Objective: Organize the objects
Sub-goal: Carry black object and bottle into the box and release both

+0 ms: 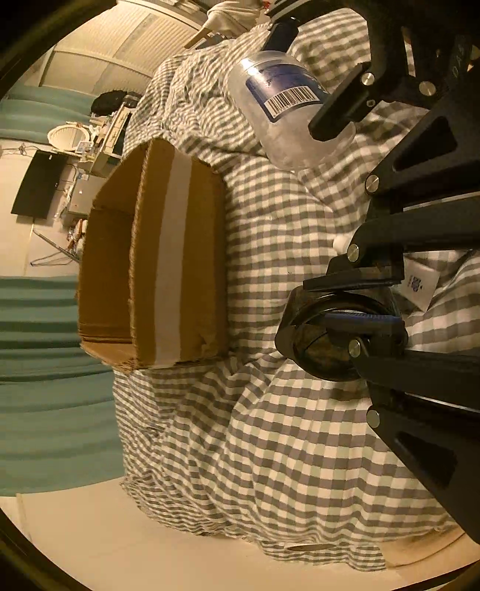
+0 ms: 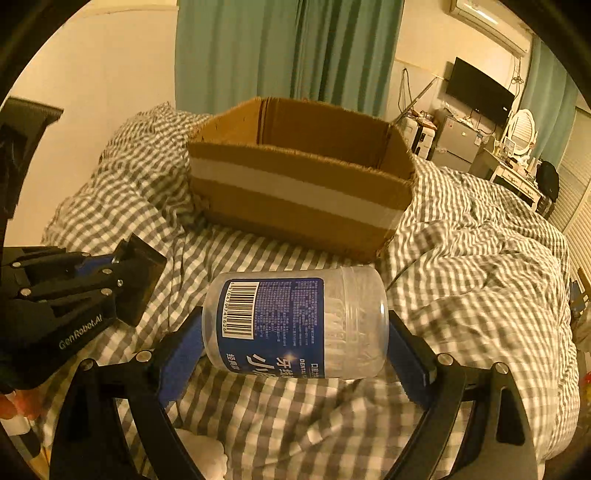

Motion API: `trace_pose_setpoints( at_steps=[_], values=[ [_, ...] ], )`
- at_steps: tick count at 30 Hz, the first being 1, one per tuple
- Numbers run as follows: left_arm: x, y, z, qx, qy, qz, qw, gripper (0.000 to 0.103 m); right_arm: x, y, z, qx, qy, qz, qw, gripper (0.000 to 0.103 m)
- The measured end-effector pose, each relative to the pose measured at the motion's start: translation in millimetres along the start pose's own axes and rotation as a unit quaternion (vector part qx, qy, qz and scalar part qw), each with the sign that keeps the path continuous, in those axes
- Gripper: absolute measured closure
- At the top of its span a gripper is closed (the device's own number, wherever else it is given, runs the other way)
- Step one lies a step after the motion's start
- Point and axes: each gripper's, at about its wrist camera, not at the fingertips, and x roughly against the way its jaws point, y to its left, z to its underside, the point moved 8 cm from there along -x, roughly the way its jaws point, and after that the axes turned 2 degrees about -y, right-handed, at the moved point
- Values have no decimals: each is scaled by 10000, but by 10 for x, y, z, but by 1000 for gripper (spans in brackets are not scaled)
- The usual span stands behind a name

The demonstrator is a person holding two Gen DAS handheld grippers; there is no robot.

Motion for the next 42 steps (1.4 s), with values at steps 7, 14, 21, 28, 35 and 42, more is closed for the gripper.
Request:
trace_pose_setpoints(
  at_steps=[7,14,21,28,35,42],
  values=[
    [178,-171,-210,-201,-184,88,9996,93,225,-176,-146,-108,-173,-19,9998,12],
    [347,-350,-550,-300,-315,409,9982,93,388,-326,-404,-89,-306,-84,9995,12],
    [531,-432,-1129,-391,-621,602,9955,93,523,-487,-867,83,-534,-31,9985,12],
    [511,-457,-1791,-590,-824,478,9937,93,525,-659,-1467,-6,-765,-226,9968,12],
    [67,-302,-2369,-365,-733,572,9950,93,161,-835,-2113,-100,-830,-298,9961,12],
    [-769,-50,-2687,-189,-311,460,9983,93,-633,-1031,-2512,-371,-572,-476,9965,12]
  ],
)
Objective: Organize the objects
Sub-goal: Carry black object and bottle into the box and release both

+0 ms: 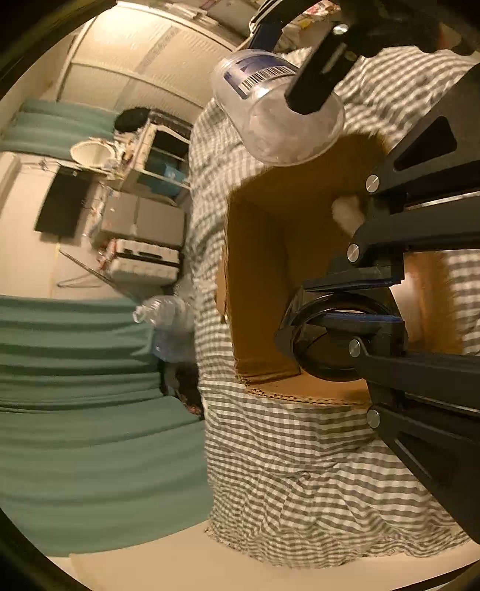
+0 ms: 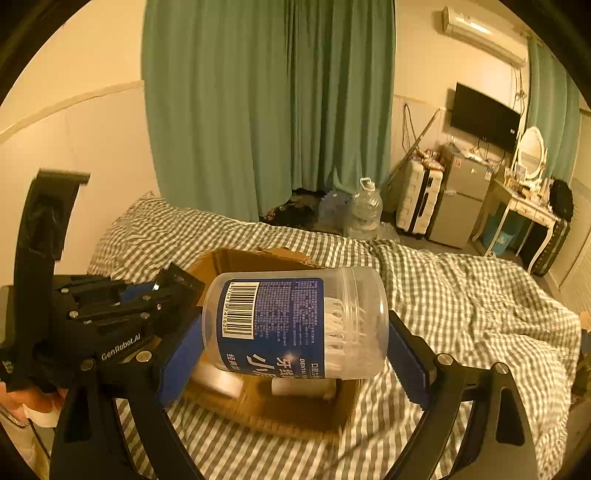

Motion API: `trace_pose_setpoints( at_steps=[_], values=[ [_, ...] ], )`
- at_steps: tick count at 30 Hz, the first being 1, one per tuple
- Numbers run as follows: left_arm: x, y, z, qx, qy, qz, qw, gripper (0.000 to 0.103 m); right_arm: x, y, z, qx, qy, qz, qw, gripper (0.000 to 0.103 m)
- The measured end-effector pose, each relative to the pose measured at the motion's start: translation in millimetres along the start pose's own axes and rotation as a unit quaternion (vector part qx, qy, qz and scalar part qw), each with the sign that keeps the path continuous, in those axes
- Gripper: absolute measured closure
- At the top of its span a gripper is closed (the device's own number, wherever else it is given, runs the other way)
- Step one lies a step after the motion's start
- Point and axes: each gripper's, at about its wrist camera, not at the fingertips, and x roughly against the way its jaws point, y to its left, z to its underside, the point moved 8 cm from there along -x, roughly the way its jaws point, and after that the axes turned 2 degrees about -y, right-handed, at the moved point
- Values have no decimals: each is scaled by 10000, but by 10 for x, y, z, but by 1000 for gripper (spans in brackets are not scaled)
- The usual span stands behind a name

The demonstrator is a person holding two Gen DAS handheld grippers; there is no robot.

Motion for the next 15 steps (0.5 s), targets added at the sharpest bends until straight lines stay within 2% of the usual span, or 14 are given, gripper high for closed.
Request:
trace_pose_setpoints(
  at_steps=[7,11,15],
  values=[
    [-783,182,14,-178,413,-200,9988,93,-1059,-249,142,-144,662,43,9977,12],
    [-1021,183,36,-341,519,-182,9979,93,-1417,-347,250,-171,884,7,9959,12],
    [-1246,193,46,-428,632,-175,9969,93,-1588,-339,353,-180,987,-95,9949,12]
  ],
)
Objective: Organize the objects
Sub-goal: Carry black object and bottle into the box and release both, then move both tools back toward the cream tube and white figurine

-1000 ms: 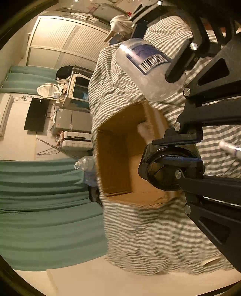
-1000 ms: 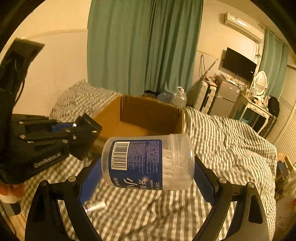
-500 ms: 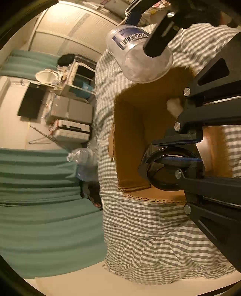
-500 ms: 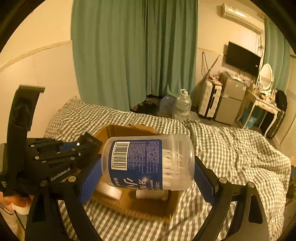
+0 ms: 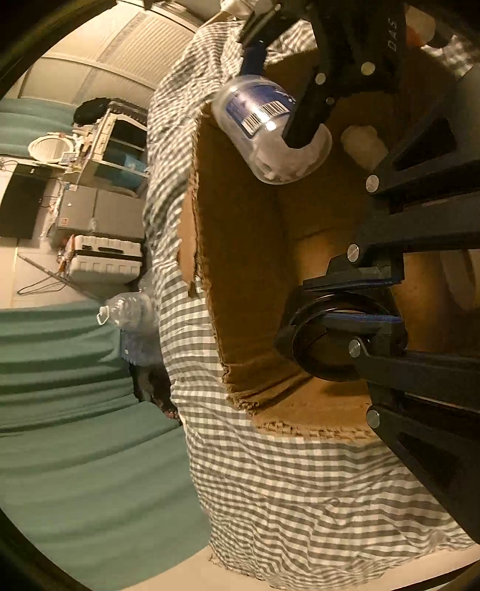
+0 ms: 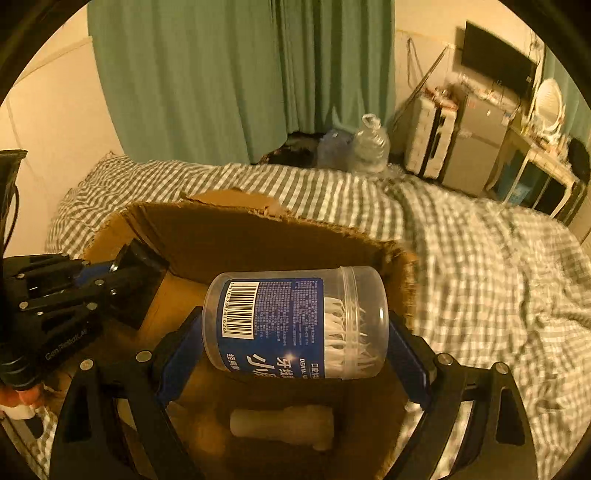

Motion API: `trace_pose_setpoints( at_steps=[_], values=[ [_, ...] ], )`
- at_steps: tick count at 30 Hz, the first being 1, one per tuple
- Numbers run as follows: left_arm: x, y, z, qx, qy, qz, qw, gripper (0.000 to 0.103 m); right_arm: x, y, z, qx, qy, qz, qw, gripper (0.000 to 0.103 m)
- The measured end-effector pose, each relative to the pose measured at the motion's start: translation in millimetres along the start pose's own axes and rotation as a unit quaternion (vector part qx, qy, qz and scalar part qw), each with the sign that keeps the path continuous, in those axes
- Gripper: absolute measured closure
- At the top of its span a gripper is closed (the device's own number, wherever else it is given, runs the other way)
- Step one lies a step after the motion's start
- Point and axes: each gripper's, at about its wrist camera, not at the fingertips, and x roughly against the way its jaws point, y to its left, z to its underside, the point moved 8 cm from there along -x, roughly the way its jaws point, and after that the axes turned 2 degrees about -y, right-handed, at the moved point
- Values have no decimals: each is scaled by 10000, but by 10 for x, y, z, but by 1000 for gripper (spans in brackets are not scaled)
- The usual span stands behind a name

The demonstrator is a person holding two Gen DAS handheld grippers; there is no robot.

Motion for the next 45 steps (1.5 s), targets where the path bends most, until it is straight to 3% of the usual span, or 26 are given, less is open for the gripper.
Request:
trace_pose_setpoints(
  at_steps=[7,13,16,17,18,20,21,31,36,45],
  values=[
    [-52,-81,-44,-87,50,187,9998,92,-24,93,-38,191,-58,-154,9997,12],
    [29,-78,-99,-75,-33,41,10000,85,141,125,-145,121,-255,-209,9994,11],
    [107,-25,-90,-57,-88,-303,9995,75,294,121,-185,191,-426,-127,9988,4],
    [148,-20,-89,-81,-128,-401,9991,67,369,105,-214,196,-534,-46,9984,3],
    [196,-26,-90,-88,-164,-441,9989,46,455,95,-233,219,-601,6,9980,3],
    [330,-15,-118,-19,-327,-540,9980,21,561,95,-253,250,-625,47,9977,2],
    [407,-9,-141,25,-444,-569,9974,19,638,89,-263,259,-670,82,9974,2],
    [1547,-216,-248,-80,-1040,-459,9935,17,1706,136,-289,252,-1107,308,9931,2],
    [2150,-365,-232,-162,-1351,-279,9903,9,2298,252,-274,351,-1387,413,9889,2],
    [3147,-527,128,-109,-1652,-59,9862,2,3394,505,28,427,-1881,596,9794,2]
  ],
)
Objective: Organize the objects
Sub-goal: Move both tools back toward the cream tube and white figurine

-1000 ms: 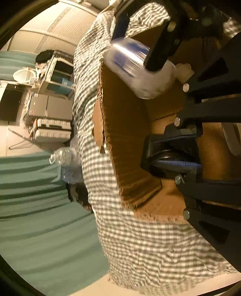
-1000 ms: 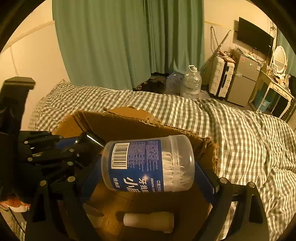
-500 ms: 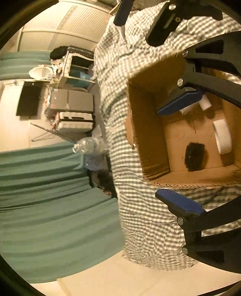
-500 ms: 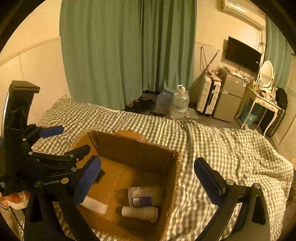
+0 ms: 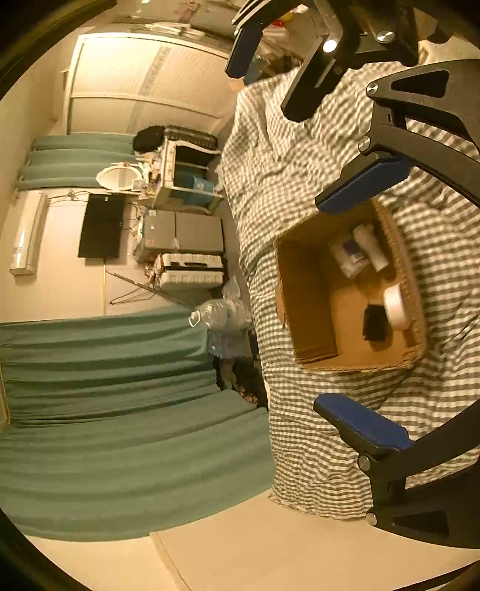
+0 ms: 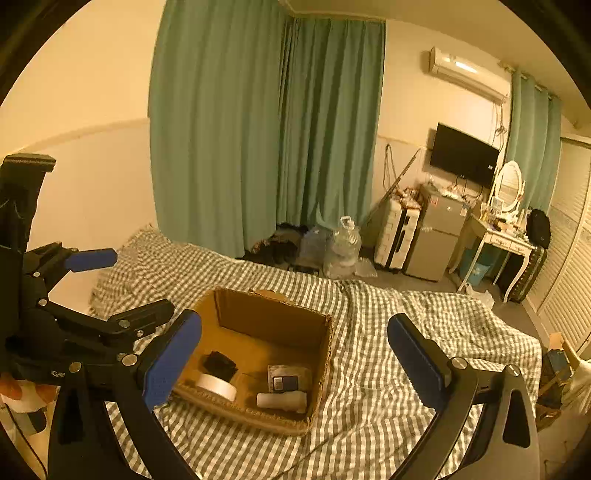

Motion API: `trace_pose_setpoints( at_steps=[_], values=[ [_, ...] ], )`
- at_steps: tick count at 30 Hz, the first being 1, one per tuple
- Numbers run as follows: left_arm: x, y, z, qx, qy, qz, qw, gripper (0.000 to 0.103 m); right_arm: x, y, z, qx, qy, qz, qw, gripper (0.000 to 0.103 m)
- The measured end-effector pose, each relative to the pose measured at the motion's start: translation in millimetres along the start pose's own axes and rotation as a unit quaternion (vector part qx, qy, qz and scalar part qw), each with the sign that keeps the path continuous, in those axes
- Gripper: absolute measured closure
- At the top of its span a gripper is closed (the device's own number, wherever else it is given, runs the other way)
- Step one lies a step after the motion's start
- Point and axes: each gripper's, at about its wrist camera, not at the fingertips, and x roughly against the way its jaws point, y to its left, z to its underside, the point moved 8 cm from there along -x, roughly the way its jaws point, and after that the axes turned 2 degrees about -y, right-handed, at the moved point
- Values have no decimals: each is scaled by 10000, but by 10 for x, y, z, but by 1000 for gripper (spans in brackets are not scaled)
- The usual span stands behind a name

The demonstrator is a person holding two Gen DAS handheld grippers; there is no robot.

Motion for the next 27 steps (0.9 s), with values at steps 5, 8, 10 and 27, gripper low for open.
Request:
trace_pose_setpoints(
  at_steps=[5,8,10,27],
  values=[
    [442,-21,245,-1,-20,-29,10000,1,534,111,89,133,-132,35,9998,2],
    [579,-30,441,-53,59,-26,10000,1,748,205,202,254,-171,80,9995,2],
    [650,-27,618,-60,85,-29,9999,1,857,284,341,334,-165,97,9993,2],
    [184,-42,2875,78,1055,-685,9920,1,366,1026,2581,502,1453,-587,9864,2]
  ],
)
